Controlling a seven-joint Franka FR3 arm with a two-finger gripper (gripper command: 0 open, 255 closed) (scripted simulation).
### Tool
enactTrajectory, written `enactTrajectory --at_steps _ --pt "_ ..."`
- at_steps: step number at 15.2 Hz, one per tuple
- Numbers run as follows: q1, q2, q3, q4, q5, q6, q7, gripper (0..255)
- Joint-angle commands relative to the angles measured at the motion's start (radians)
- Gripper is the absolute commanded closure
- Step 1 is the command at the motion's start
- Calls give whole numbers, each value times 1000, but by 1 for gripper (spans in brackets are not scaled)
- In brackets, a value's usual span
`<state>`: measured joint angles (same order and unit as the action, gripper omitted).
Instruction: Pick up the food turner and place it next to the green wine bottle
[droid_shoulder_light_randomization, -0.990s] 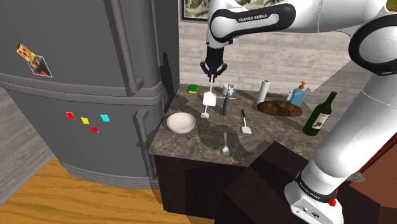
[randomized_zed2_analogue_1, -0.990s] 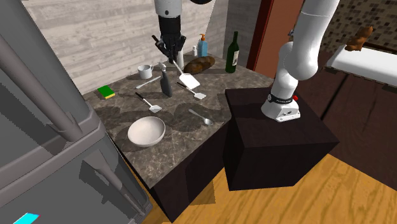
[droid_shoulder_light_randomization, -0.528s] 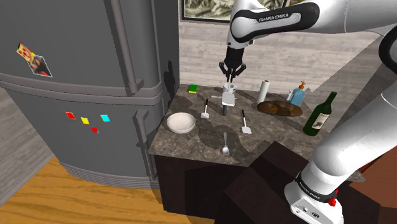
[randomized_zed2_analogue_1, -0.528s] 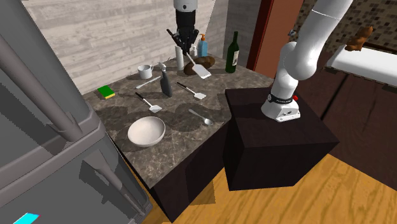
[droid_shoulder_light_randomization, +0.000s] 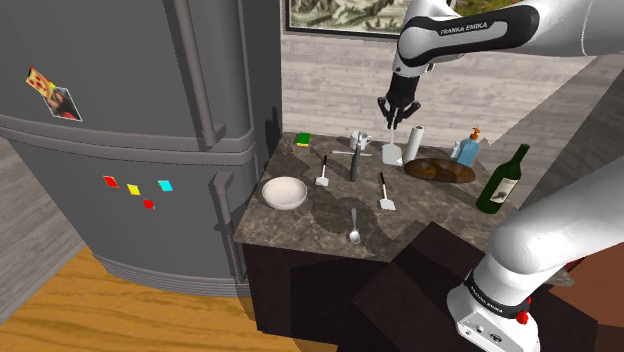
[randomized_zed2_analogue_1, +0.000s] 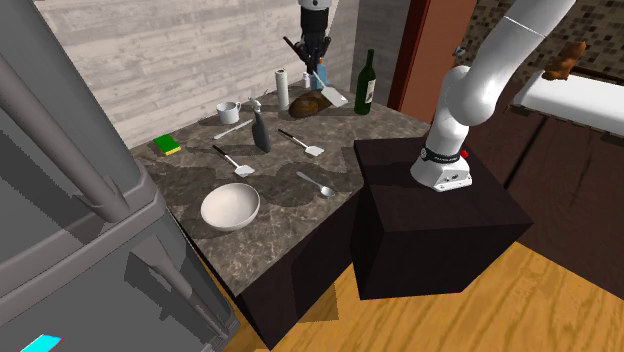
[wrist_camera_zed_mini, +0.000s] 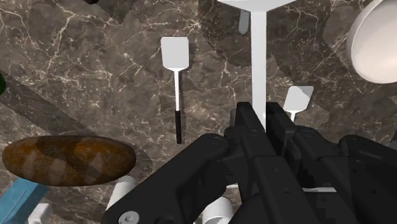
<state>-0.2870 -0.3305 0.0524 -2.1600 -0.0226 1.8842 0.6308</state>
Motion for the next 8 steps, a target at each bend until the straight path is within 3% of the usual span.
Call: enactTrajectory --at_steps 1,8 --pt "-17 -28 -31 -33 -7 5 -46 255" --pt "-82 -103 -150 -97 -47 2 -210 255"
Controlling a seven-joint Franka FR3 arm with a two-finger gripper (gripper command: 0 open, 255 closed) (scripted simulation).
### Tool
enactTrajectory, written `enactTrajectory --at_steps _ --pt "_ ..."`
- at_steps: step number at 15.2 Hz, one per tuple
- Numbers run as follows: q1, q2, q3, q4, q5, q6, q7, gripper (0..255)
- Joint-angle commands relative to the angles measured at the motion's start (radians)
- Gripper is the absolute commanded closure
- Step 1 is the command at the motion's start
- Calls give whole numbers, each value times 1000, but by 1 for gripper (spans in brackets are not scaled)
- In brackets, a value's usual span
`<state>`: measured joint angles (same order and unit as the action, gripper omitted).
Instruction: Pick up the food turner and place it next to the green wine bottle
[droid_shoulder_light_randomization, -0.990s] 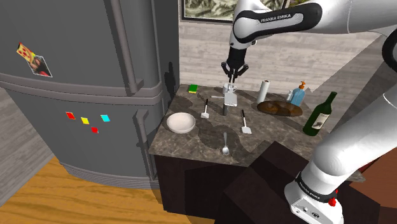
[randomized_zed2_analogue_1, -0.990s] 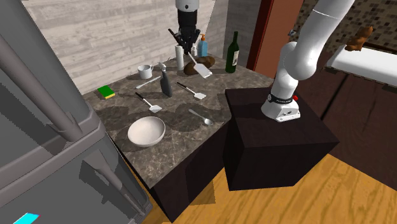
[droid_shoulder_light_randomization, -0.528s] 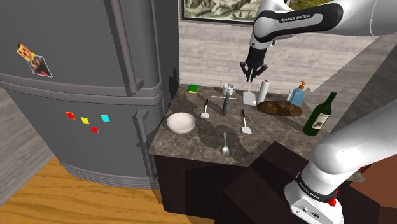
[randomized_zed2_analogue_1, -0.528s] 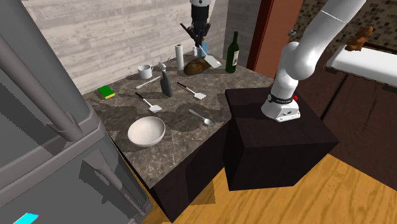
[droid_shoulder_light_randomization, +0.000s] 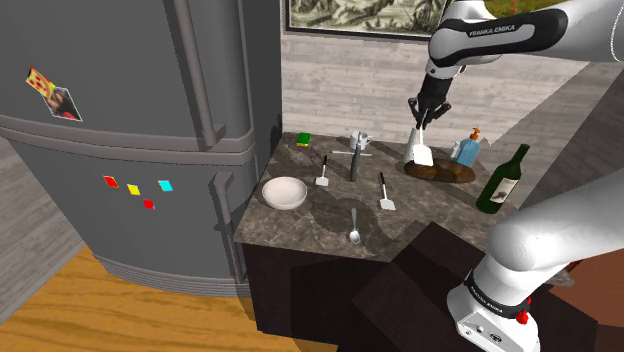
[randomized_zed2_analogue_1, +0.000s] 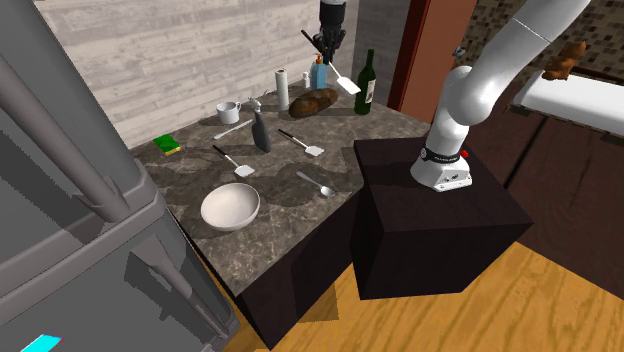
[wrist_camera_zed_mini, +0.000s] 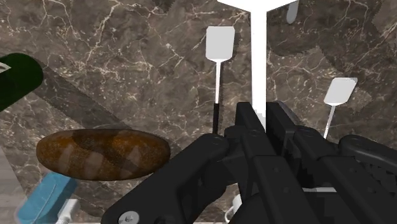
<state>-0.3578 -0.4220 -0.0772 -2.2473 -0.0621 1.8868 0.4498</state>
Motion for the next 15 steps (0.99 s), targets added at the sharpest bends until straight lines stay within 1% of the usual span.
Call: enactTrajectory --at_steps 1,8,15 --pt "-21 -18 -38 -15 -14 -1 -52 255" --pt "-87 -32 -165 -16 -62 -2 -222 255" --pt "-142 10 -300 37 -94 1 -399 255"
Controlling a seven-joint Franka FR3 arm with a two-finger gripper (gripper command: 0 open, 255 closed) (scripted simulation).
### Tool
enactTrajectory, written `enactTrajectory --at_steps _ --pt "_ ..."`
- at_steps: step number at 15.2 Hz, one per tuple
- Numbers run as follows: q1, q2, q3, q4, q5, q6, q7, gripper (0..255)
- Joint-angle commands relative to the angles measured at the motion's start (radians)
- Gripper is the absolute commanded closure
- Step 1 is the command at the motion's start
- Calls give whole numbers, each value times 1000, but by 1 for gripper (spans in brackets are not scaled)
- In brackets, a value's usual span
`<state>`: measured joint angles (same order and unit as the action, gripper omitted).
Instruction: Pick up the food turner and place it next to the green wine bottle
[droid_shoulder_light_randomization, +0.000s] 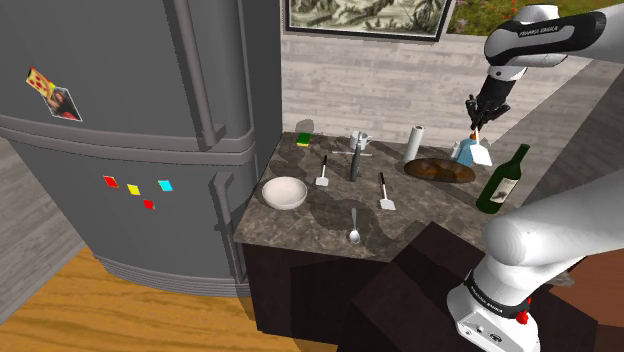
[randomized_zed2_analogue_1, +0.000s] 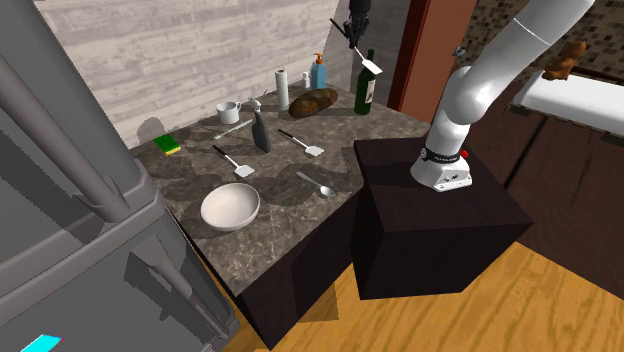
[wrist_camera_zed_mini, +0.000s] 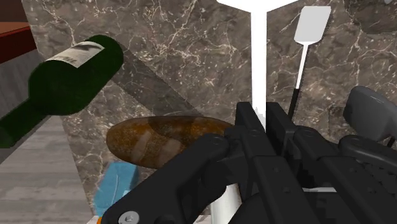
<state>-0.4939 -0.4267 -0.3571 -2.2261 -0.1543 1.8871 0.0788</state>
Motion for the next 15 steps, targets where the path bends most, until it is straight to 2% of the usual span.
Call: enactTrajectory --at_steps 1,3,15 --pt "-13 25 -40 27 -4 1 -54 255" --pt "-25 49 -79 54 -5 3 -106 255" --pt "-29 77 -102 -84 -10 168 -109 255"
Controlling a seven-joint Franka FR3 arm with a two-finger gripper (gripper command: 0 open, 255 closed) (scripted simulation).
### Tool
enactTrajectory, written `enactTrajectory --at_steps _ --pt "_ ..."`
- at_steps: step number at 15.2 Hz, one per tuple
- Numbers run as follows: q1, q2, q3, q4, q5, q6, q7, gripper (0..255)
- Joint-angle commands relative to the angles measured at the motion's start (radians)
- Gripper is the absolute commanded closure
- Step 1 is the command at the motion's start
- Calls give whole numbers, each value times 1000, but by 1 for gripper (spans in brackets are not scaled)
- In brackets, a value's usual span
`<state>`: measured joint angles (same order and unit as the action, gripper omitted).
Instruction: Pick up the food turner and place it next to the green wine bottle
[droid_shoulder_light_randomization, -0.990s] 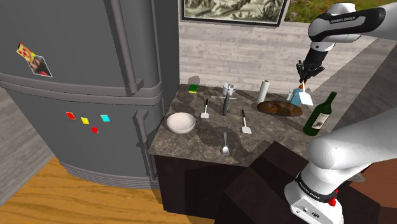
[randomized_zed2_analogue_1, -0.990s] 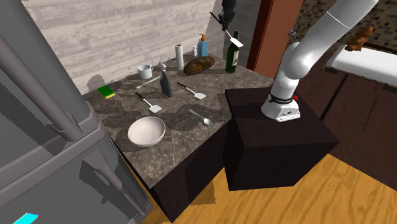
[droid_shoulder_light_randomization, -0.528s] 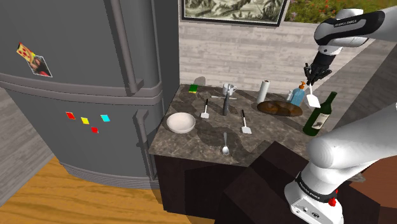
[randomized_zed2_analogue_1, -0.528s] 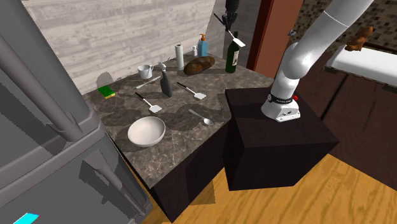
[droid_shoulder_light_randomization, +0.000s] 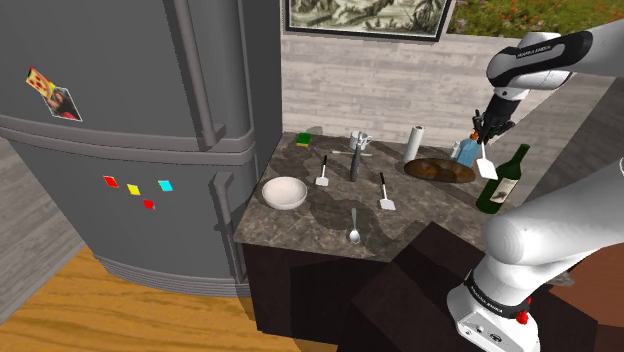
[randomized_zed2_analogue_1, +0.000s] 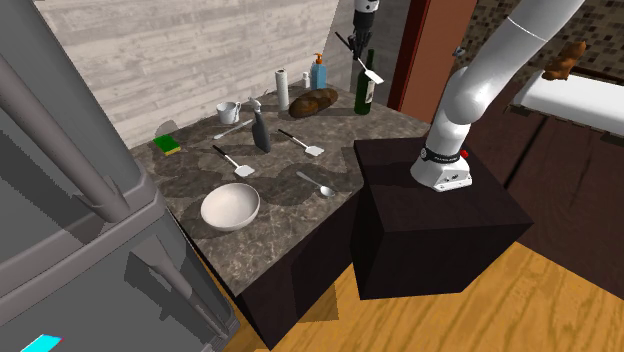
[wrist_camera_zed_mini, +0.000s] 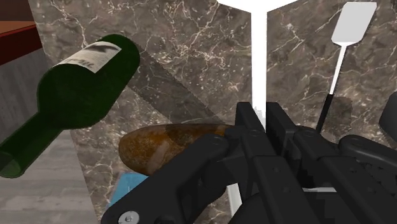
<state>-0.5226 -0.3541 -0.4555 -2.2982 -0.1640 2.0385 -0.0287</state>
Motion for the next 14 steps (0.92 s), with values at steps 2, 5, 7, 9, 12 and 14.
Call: enactTrajectory --at_steps 2,5,7,9,12,14 --pt "0 13 -8 -32 0 45 -3 255" --pt "0 27 -14 -61 2 88 -6 255" --pt "0 39 -19 -79 3 117 -8 255" --pt "1 51 -24 -97 5 146 -11 255" --pt "3 71 -32 -122 10 190 -16 255" --pt "4 86 -37 -137 14 220 -20 255"
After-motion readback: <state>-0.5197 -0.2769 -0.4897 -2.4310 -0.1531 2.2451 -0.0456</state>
